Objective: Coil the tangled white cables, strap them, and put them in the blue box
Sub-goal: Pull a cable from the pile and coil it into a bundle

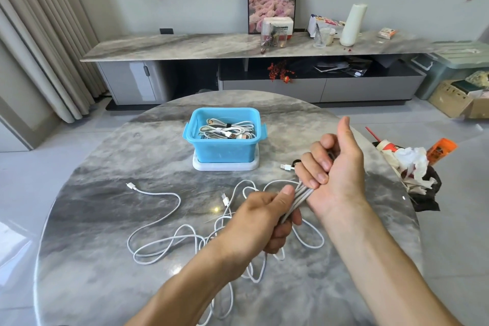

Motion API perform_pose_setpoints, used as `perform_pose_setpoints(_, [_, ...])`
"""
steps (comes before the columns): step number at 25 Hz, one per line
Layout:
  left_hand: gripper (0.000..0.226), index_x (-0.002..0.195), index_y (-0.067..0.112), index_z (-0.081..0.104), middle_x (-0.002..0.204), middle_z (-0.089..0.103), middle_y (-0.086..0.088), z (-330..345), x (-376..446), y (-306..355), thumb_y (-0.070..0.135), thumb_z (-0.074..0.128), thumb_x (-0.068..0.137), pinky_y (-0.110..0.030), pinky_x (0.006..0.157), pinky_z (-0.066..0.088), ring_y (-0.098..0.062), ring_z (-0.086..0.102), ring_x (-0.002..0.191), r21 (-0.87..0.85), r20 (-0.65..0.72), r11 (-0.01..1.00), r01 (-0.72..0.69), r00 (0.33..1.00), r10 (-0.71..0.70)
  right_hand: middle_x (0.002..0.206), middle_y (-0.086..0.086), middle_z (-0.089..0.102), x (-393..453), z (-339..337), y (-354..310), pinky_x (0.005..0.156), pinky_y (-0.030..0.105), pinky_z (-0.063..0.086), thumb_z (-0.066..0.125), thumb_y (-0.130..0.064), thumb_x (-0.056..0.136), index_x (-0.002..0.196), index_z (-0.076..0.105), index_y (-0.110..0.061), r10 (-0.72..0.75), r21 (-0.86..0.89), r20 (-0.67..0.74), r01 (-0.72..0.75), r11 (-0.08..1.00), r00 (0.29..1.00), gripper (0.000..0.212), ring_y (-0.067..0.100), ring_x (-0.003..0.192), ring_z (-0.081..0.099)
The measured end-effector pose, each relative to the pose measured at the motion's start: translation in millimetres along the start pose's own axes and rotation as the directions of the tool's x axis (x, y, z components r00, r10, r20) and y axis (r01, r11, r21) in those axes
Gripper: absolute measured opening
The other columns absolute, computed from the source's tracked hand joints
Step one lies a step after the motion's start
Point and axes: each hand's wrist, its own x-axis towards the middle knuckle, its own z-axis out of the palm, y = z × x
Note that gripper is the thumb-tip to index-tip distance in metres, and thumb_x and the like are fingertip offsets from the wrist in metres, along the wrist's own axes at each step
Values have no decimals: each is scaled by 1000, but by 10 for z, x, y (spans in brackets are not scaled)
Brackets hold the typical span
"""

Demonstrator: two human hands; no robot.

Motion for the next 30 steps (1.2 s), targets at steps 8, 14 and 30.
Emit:
perform_pose_setpoints(8, [51, 57, 18, 44, 45, 29, 1, -357, 21, 229, 47, 43, 100, -31, 55, 39, -18, 33, 47, -95, -316, 928, -359, 895, 314, 115, 4, 65, -124, -70, 254, 90, 33, 46, 69, -40, 84, 141, 47, -22, 407, -470, 592, -112, 876, 695, 64, 15, 98, 62])
perform_pose_setpoints(14, [43, 70, 19, 45, 54, 47, 4, -761, -101, 553, 45, 37, 103, -23, 47, 34, -9, 36, 43, -242, -641, 853, -463, 736, 218, 71, 21, 61, -43, -226, 239, 64, 23, 47, 70, -18, 88, 97, 65, -1, 693, -891, 426, 139, 431, 582, 19, 20, 66, 64])
perform_pose_setpoints(30, [52, 73, 15, 53, 57, 49, 7, -502, -55, 222, 58, 34, 96, -32, 55, 39, -11, 45, 55, 673, 29, 621, -402, 853, 521, 67, -2, 49, -107, -7, -165, 38, 14, 15, 43, -8, 89, 90, 51, -24, 48, 3, 364, -53, 999, 930, 18, 5, 50, 17])
